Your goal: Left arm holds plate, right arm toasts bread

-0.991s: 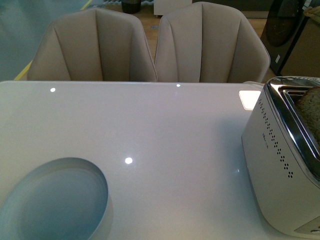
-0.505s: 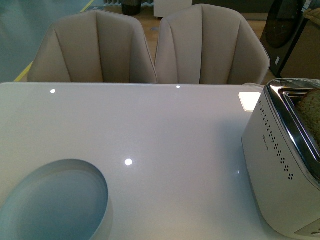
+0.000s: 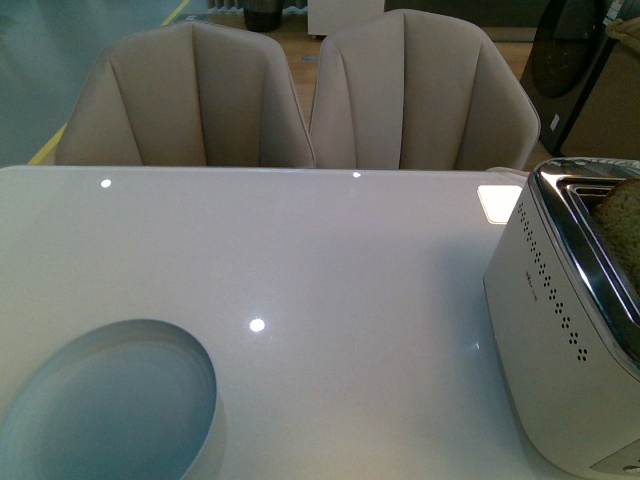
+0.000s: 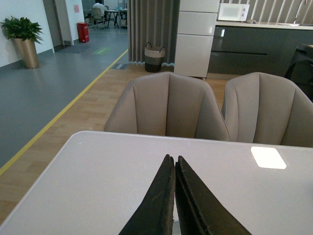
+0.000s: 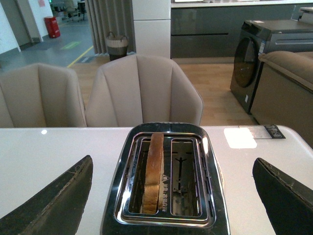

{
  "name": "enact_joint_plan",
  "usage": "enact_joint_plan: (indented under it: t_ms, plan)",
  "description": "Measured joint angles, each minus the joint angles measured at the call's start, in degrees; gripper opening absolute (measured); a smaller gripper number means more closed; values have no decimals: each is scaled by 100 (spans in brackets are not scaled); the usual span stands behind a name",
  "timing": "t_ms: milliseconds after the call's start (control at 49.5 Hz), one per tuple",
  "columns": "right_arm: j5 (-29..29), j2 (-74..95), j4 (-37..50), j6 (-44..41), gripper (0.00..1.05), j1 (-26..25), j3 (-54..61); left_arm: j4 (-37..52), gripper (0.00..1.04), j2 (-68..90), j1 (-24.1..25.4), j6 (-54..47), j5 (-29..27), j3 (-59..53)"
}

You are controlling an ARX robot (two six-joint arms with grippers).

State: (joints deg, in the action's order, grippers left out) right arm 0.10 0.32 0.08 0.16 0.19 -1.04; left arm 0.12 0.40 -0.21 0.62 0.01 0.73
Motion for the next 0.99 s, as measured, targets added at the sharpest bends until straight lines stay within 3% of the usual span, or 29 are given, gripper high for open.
enact_joint_plan:
  t_ms: [324, 728, 991]
  plan:
    - [0, 0, 0, 0, 96, 0, 0, -4, 4, -4, 0, 4, 0, 2]
    - [0, 0, 0, 2, 96, 0, 0, -4, 97, -4, 0, 0, 0, 2]
    - [0, 0, 0, 0, 96, 0, 0, -4, 98, -4, 0, -7, 0, 2]
